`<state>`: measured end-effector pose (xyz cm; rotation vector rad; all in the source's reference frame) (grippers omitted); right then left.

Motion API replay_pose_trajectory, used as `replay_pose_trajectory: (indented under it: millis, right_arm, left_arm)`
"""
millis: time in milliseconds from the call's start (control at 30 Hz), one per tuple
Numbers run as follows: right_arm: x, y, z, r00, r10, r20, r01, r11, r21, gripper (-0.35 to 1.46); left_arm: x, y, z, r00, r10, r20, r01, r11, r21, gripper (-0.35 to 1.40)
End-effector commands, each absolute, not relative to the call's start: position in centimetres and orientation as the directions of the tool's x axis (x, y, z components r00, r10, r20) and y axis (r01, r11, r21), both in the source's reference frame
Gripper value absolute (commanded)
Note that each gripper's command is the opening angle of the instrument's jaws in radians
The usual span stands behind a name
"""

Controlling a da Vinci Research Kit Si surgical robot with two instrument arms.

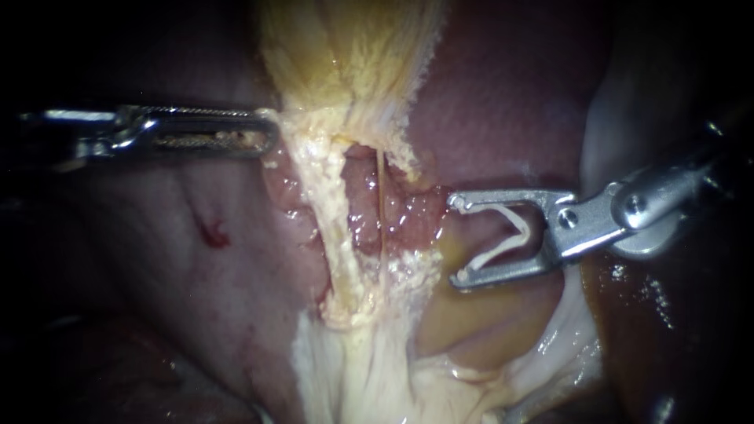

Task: Grabbing gallbladder

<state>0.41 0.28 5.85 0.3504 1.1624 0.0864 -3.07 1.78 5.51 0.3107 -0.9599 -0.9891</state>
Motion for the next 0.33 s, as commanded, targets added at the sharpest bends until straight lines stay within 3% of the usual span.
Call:
replay_pose_trajectory:
  millis: [33,333]
  right_arm:
    - [0.41,0.28,5.84,0.401,0.246,-0.883,0.113,0.943,0.314,0.50]
    - [0.41,0.28,5.84,0.401,0.246,-0.883,0.113,0.943,0.314,0.50]
  left_arm:
    - [-3.08,1.77,5.53,0.197,-0.817,0.541,0.569,0.545,0.616,-0.35]
    - [-3.08,1.75,5.54,0.192,-0.818,0.542,0.579,0.540,0.610,-0.35]
